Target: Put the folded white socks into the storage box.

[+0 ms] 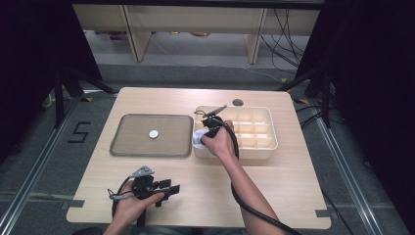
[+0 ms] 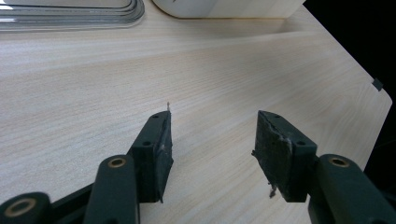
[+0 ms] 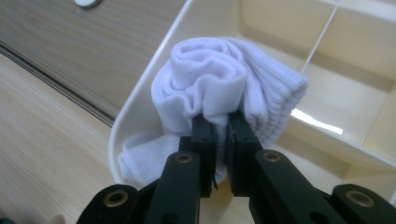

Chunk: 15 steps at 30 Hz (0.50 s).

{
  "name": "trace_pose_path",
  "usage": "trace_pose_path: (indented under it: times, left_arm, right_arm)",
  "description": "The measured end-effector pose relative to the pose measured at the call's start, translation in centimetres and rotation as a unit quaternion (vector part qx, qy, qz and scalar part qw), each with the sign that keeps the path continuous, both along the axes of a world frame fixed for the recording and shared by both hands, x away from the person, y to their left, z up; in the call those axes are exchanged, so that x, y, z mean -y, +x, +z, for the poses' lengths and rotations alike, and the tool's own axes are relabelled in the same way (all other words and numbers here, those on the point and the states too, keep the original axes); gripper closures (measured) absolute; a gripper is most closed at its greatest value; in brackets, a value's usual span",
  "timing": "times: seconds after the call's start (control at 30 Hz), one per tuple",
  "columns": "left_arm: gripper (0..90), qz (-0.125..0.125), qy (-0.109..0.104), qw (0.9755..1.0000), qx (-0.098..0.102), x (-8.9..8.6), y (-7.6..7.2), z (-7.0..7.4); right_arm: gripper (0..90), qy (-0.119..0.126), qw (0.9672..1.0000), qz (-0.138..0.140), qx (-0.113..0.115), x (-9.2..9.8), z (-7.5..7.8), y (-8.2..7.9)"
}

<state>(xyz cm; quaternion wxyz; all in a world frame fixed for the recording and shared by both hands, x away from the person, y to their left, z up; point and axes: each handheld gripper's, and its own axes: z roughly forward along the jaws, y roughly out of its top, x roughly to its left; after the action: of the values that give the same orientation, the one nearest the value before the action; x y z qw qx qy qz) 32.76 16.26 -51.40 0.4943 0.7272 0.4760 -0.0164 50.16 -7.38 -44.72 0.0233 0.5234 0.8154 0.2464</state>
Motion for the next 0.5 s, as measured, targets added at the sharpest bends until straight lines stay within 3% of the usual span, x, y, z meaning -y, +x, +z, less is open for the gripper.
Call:
trace_pose_path:
  times: [0.2, 0.27, 0.33, 0.4, 0.47, 0.5]
  left_arm:
    - [45.8, 0.004, 0.004, 1.0000, 0.001, -0.01, 0.00, -0.08]
    - [45.8, 0.000, 0.004, 1.0000, 0.003, -0.04, 0.06, -0.10]
    - [45.8, 0.001, 0.006, 1.0000, 0.005, -0.05, 0.06, -0.09]
    - [45.8, 0.001, 0.008, 1.0000, 0.005, -0.07, 0.05, -0.10]
    - [45.8, 0.002, 0.007, 1.0000, 0.005, -0.05, 0.04, -0.11]
    - [45.8, 0.001, 0.008, 0.9999, 0.006, -0.07, 0.05, -0.11]
  right_arm:
    - [84.1, -0.009, 0.9999, 0.014, 0.003, -0.06, -0.20, 0.09]
    - [84.1, -0.015, 0.9996, -0.002, -0.023, -0.25, -0.04, -0.06]
    - [84.2, -0.014, 0.9998, 0.017, -0.002, -0.15, -0.29, 0.12]
    - [84.2, -0.017, 0.9996, 0.021, -0.004, -0.16, -0.33, 0.13]
    - [84.1, -0.027, 0.9993, 0.006, -0.026, -0.34, -0.23, 0.02]
    - [84.1, -0.023, 0.9994, 0.013, -0.021, -0.26, -0.27, 0.06]
